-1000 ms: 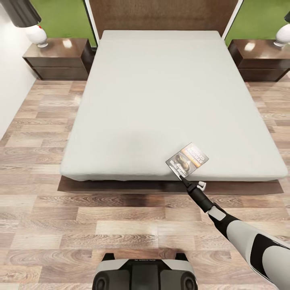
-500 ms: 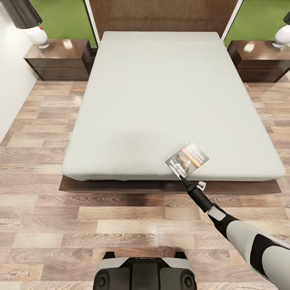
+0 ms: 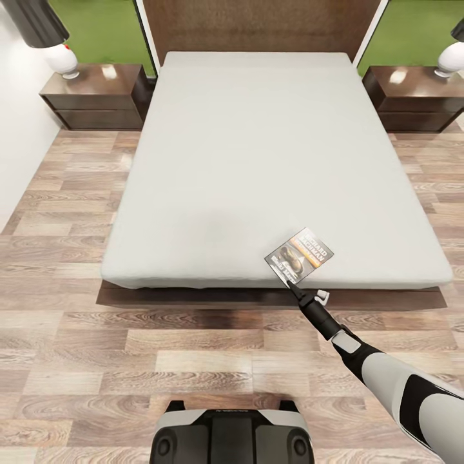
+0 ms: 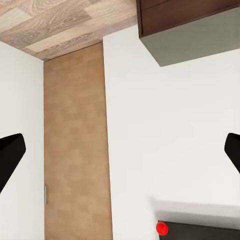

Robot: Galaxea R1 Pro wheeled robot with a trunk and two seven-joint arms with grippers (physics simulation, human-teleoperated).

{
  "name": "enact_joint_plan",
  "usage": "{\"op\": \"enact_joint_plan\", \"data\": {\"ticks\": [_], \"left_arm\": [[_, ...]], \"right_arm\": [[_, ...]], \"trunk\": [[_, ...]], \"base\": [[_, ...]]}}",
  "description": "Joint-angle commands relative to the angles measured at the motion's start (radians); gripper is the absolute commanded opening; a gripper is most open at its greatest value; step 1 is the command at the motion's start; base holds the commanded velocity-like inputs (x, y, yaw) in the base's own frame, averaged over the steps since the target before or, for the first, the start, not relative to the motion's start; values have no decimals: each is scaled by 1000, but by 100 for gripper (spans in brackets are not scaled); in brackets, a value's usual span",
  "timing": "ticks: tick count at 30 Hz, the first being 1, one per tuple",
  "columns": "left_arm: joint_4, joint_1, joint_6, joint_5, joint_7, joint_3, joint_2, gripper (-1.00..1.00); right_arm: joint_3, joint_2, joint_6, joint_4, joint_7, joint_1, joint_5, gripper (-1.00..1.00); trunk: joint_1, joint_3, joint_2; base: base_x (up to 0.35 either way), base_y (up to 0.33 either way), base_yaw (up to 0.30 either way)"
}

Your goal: In the bedroom, move the book from the bed onto either nightstand, and place the two sandals side by side next to the bed.

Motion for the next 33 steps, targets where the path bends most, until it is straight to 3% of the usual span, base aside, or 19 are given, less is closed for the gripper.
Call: {"op": "enact_joint_plan", "data": {"ticks": [1,33], "left_arm": [[-2,0,4,8,3,-9,0,100],[-3,0,4,8,3,-10,0,100]], "right_arm": [[-9,-1,-2,1,0,0,9,-100],[-10,-2,-4,1,1,0,8,-100]], "trunk": [[-4,3,6],[-122,106,223]], "base": [[0,0,0],[0,0,0]]}}
